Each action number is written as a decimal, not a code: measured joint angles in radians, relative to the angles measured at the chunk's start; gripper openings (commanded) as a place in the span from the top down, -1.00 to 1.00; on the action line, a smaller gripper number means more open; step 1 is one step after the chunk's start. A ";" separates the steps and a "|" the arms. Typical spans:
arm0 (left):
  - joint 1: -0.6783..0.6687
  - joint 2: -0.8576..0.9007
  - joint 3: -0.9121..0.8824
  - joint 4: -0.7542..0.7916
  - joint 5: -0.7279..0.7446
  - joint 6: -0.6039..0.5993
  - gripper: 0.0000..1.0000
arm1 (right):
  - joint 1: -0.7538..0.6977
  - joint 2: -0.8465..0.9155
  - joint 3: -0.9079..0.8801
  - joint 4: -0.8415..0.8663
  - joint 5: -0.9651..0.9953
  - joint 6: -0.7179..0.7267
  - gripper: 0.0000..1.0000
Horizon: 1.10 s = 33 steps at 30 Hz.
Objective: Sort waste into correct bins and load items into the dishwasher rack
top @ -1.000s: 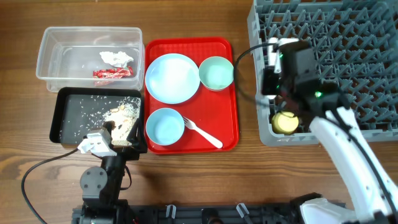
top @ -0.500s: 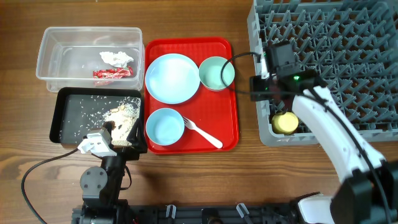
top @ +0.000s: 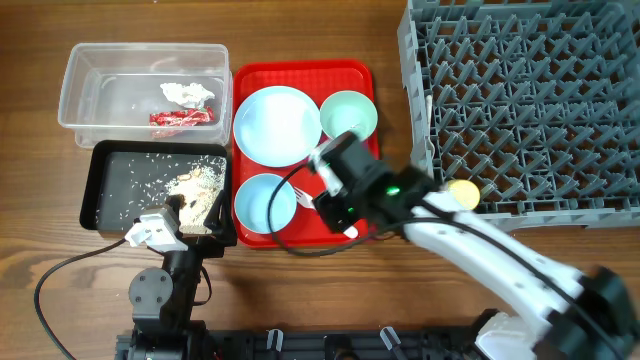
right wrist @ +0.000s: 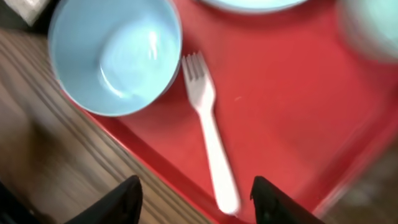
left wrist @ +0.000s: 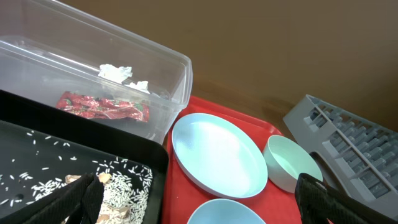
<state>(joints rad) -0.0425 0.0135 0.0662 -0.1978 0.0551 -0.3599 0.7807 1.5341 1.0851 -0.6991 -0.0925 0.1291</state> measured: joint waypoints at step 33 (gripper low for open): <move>0.000 0.000 0.000 0.000 0.000 0.000 -1.00 | -0.053 0.010 -0.021 0.011 0.126 0.061 0.88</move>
<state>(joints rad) -0.0425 0.0135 0.0662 -0.1974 0.0551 -0.3599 0.7277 1.5440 1.0641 -0.6880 0.0330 0.1905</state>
